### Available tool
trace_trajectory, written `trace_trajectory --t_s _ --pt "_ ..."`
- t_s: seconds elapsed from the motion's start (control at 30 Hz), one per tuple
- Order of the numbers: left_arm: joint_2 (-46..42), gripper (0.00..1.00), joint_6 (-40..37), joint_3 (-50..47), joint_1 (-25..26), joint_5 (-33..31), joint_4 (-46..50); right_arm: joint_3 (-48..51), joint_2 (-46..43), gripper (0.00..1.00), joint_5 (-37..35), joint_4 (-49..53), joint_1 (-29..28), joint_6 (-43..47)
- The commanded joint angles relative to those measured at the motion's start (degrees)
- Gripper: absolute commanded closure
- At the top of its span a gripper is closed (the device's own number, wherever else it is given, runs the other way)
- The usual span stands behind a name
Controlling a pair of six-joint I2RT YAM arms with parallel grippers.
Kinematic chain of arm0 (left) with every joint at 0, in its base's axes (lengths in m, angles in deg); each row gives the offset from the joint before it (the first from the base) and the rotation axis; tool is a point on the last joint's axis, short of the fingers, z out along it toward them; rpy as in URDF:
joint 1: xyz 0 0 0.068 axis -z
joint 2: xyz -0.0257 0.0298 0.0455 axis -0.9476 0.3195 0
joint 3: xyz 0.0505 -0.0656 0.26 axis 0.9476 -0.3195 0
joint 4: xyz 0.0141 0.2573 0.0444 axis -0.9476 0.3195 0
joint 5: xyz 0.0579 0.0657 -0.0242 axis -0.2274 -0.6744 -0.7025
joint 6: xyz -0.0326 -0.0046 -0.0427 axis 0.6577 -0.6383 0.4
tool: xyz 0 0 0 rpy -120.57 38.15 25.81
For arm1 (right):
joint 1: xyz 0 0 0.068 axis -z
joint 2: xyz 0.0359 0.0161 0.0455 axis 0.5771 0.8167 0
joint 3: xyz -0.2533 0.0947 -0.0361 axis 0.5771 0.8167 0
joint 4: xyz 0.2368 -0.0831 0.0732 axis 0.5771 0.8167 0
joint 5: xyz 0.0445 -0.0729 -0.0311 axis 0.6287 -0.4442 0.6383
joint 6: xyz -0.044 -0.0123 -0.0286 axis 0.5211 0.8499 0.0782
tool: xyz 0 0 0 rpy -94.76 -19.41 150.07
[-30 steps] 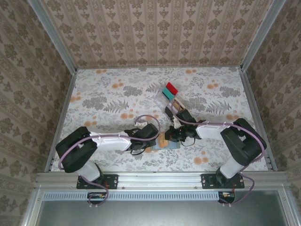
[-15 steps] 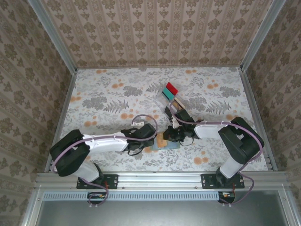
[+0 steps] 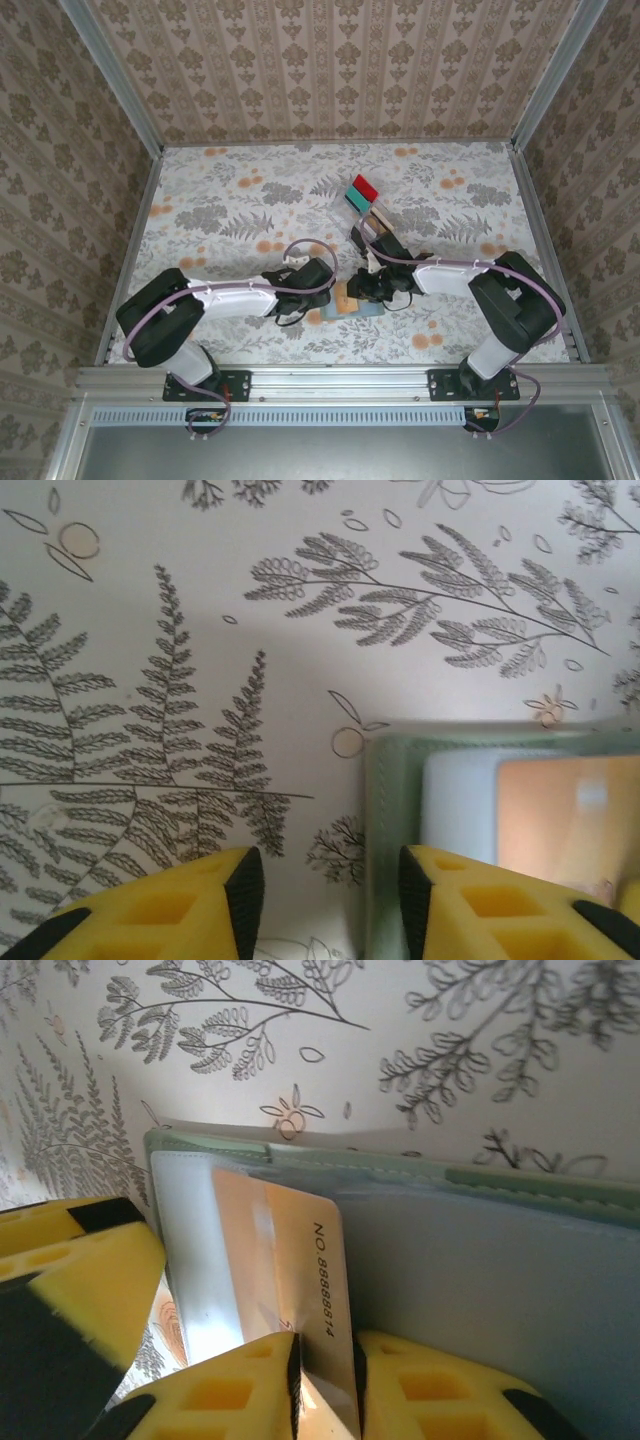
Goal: Put the credit cards into the card holder
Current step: Insert the credit card into the card slot.
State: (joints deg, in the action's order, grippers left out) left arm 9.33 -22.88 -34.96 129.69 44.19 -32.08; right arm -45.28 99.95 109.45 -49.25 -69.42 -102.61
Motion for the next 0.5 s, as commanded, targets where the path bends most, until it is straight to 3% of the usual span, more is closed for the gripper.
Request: trace_trajectory --t_s 0.0,0.17,0.3,0.47 --pt "2.71 0.62 0.58 -0.61 -0.53 3.83 -4.26 -0.94 -2.19 0.72 -4.58 8.87 -0.37 2.05" --pt "3.25 0.70 1.18 -1.80 -0.54 4.03 -4.94 -2.25 -2.25 0.71 -5.74 11.49 -0.37 3.76" --pt "3.20 0.71 0.96 -2.28 -0.50 5.07 -5.82 -3.10 -0.84 0.83 -4.14 11.24 -0.37 4.33" --pt "0.55 0.68 1.18 -2.66 0.07 4.06 -6.51 -3.59 0.08 0.86 -4.16 11.10 -1.07 2.88"
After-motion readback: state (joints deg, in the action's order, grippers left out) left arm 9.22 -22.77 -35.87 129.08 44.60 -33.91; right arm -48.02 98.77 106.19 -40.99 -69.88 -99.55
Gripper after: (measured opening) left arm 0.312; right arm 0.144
